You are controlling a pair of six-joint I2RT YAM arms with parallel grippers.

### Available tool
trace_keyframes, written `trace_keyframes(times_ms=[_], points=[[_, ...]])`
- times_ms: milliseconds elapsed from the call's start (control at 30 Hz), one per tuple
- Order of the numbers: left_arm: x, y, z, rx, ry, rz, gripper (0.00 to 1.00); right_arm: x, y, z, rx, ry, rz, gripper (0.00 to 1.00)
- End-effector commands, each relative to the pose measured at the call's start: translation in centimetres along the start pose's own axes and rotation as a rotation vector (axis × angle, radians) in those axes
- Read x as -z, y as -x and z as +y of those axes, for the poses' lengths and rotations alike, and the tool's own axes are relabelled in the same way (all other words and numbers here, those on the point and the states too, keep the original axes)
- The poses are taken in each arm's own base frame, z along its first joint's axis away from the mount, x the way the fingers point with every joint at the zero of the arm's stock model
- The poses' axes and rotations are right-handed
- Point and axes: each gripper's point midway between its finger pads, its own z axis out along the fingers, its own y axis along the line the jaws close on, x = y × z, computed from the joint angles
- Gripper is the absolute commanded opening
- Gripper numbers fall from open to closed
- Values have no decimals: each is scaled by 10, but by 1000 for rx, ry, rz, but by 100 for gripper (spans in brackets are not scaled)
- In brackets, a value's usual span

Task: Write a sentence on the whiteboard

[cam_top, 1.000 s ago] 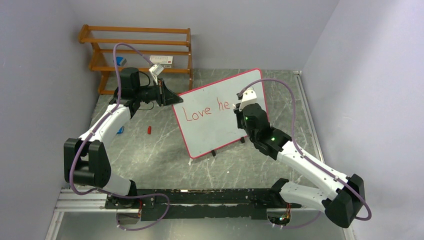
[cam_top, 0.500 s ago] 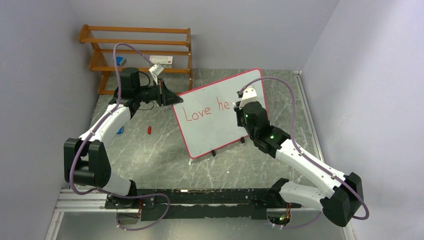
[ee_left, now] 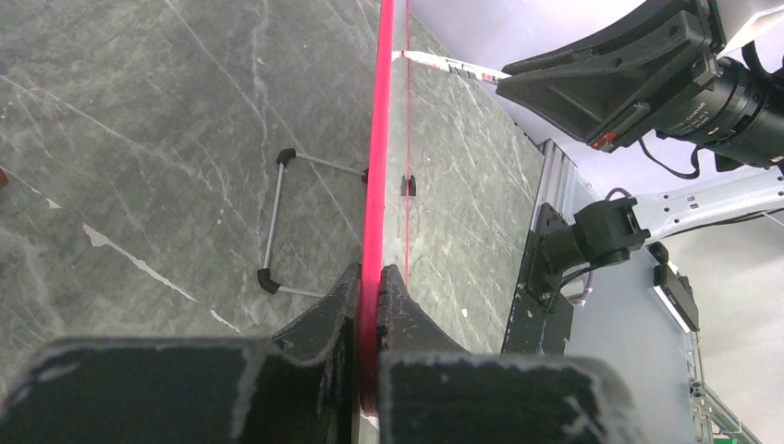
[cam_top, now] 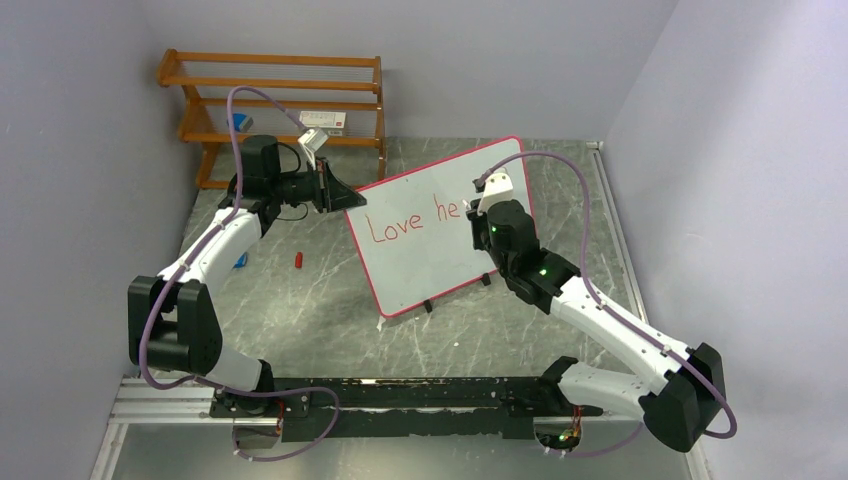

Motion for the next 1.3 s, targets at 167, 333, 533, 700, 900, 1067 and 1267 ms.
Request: trace_keyframes(times_ms=[167,333,533,700,900,1067,1267], points=[[-10,-34,16,64,42,86,5,-2,14,9,-7,54,-29,0],[-10,-34,16,62,45,85,5,1,7,11,-3,72,-2,0],[-10,-34,16,64,44,85,5,4,-7,10,2,75,41,0],[-10,-34,16,63,46,86,5,7,-19,9,8,74,72,0],[-10,-34,17,63,47,86,5,11,-28,6,10,64,95,0],[-10,-34,16,63,46,86,5,12,-32,1,18,43,102,0],[-10,-35,17,65,47,89,5,11,-31,-4,18,16,94,0]])
